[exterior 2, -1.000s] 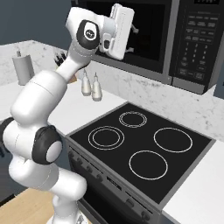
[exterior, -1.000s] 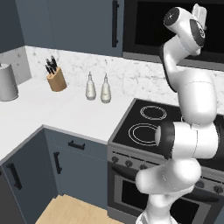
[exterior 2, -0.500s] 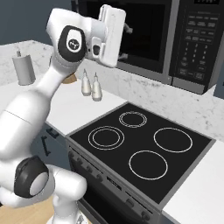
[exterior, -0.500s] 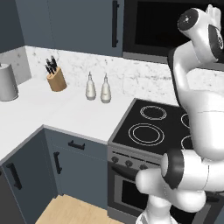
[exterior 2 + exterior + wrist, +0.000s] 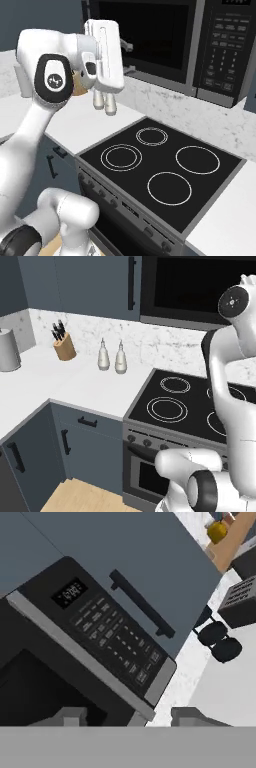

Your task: Pick the potato from the sink and place it in the bowl. Then pick the bowl and place it in the microwave. Then close the microwave door and press the start button.

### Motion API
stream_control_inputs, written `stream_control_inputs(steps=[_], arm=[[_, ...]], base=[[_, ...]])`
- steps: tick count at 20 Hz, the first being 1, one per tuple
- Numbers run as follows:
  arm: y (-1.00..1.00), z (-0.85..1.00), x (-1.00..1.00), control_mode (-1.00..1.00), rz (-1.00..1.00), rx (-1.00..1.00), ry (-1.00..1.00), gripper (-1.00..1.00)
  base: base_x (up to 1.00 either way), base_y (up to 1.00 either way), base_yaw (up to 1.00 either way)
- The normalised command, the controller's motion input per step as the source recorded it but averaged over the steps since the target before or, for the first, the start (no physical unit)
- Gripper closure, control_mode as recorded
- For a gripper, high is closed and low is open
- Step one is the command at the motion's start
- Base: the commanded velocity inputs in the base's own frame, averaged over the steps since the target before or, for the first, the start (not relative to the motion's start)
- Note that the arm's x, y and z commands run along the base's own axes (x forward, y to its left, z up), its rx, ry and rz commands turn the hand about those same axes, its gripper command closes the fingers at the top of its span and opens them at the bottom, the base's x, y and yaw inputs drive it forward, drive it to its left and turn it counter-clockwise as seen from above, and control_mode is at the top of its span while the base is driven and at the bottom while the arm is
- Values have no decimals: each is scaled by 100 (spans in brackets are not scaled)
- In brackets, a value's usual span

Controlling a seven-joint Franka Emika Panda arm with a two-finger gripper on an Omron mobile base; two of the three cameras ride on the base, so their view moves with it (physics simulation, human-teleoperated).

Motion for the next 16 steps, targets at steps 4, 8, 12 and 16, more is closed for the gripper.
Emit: stream_control_inputs(steps=[4,8,12,16], arm=[[0,0,-100,-100,23,-23,8,100],[0,-9,-90,-100,21,-25,16,100],[0,-22,-81,-100,17,-26,15,100],[-4,-8,-25,-100,10,-23,19,100]], base=[[0,0,0],[0,0,0],[0,0,0],[0,0,0]])
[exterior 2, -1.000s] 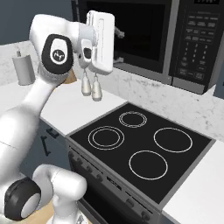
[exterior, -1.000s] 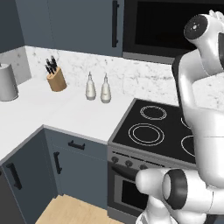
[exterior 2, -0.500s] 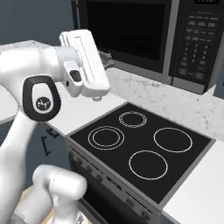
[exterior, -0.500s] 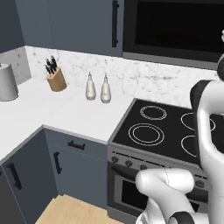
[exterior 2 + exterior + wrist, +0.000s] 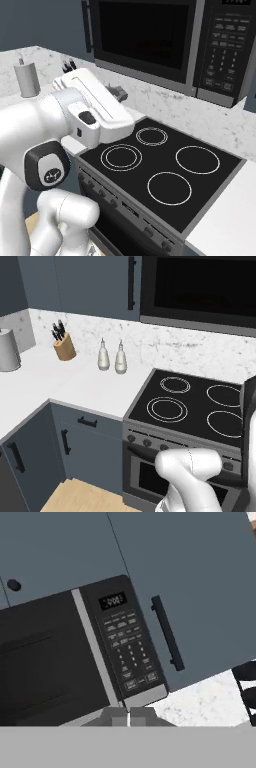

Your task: Pick the potato from the sink and place it in the bowl. Then pick the bowl and place it in the microwave. Then close the microwave door and press the start button.

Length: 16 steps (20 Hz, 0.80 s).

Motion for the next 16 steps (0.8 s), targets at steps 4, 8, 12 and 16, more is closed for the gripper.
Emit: stream_control_inputs(steps=[4,8,12,16], arm=[[-14,0,0,-100,5,-14,28,100],[-23,0,0,-100,2,-11,23,100],[-4,0,33,-100,8,-6,24,100],[-5,1,46,-100,8,0,14,100]], base=[[0,0,0],[0,0,0],[0,0,0],[0,0,0]])
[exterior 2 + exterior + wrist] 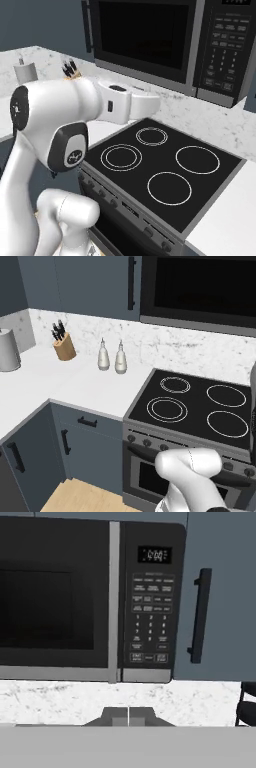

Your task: Pick the potato from the sink and place it in the bowl. Then pick the bowl and place it in the microwave. Then close the microwave door and press the start button.

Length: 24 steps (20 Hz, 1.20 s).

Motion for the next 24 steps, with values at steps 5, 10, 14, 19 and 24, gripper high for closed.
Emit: stream_control_inputs(steps=[5,10,14,19,24], arm=[[-31,4,35,-100,6,5,4,100],[-31,4,25,-100,1,8,-3,100],[-4,0,36,-100,0,5,-3,100],[-16,0,34,-100,0,4,-6,100],[-33,-11,14,-100,2,12,-18,100]], base=[[0,0,0],[0,0,0],[0,0,0],[0,0,0],[0,0,0]])
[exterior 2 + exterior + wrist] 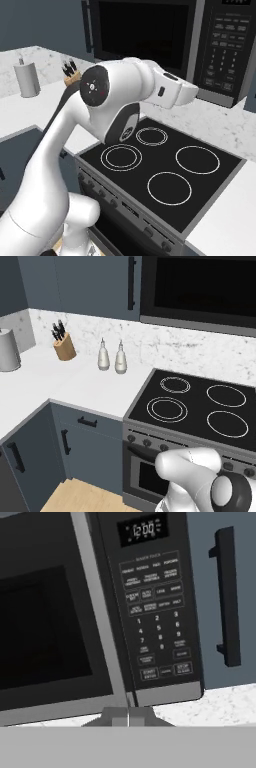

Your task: Pick the potato from the sink and place it in the bowl. Then pick the bowl and place it in the microwave. Then close the microwave door and press the start button.

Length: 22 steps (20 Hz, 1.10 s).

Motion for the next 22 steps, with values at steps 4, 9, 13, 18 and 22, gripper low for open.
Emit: stream_control_inputs(steps=[4,9,13,18,22], arm=[[-25,-15,17,-100,0,7,-7,100],[-21,-18,18,-100,0,3,0,100],[-19,-4,30,-100,0,4,0,100],[-31,-2,28,-100,0,6,0,100],[-37,-7,19,-100,0,7,0,100]], base=[[0,0,0],[0,0,0],[0,0,0],[0,0,0],[0,0,0]])
